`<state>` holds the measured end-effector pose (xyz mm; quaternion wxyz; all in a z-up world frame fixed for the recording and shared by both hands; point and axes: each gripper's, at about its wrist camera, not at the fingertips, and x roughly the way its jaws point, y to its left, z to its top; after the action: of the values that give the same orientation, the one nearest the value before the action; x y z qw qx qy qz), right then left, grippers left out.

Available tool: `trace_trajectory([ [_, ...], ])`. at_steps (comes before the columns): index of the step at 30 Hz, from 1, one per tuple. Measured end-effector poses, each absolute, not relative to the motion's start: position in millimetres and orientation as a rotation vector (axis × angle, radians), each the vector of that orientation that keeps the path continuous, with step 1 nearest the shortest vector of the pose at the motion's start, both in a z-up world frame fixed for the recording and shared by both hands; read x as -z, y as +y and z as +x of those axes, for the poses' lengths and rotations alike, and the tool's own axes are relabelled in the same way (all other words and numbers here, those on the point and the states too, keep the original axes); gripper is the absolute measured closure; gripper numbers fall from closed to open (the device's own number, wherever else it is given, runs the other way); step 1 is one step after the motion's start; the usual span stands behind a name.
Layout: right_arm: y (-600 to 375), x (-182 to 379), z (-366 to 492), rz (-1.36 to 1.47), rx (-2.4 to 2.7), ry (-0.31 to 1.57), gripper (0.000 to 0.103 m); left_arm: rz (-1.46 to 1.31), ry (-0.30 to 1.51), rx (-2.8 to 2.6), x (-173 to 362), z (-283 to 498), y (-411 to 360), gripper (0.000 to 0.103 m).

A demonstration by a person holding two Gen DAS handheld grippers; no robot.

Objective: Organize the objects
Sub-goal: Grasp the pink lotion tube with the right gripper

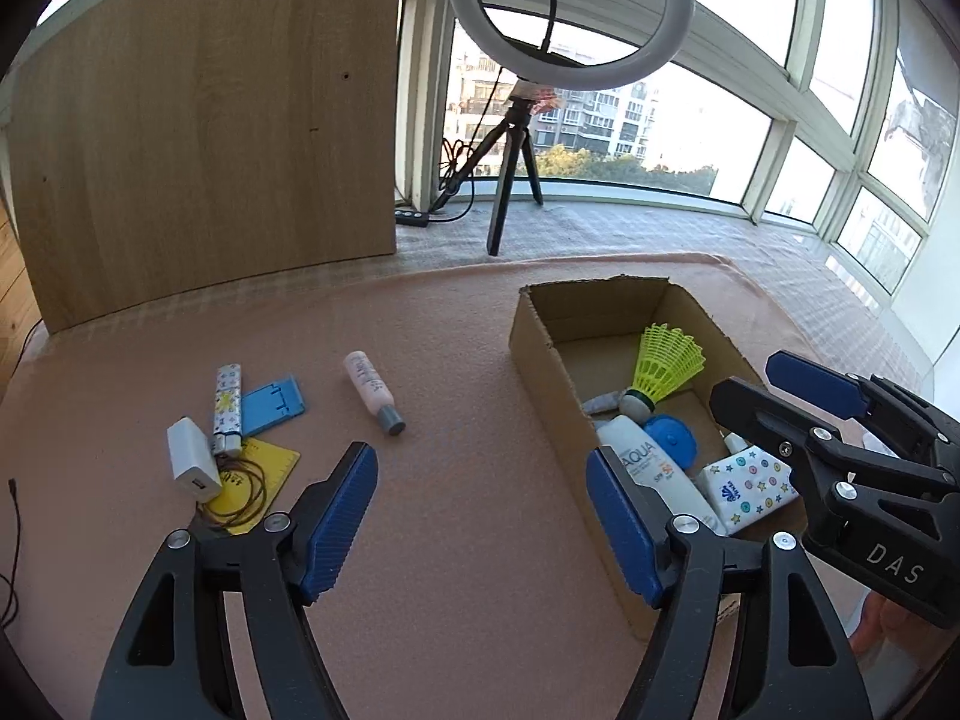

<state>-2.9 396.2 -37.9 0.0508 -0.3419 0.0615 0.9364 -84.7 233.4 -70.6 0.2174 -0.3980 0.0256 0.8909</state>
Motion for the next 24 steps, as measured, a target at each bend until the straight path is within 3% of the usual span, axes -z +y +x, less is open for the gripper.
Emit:
trace_trajectory([
  [5,339.1,46.3,-26.4,-1.165,-2.944,0.131,0.045,-1.177,0.005,-2.582,82.6,-84.1,160.7,0.028],
  [11,283.0,103.2,-81.2,-1.462,-2.887,0.172,0.045,-1.249,-0.135,-2.693,95.1,-75.7,69.9,0.028],
  [22,287.7,153.8,-199.8,-1.469,-2.724,0.068,0.045,-1.333,-0.276,-2.826,106.1,-42.7,-40.7,0.028],
  [23,287.1,152.5,-203.5,-1.459,-2.737,0.054,0.053,-1.335,-0.283,-2.834,106.4,-41.5,-45.4,0.028],
  [24,284.4,151.8,-207.5,-1.464,-2.751,0.031,0.071,-1.339,-0.292,-2.839,107.1,-40.6,-49.3,0.028],
])
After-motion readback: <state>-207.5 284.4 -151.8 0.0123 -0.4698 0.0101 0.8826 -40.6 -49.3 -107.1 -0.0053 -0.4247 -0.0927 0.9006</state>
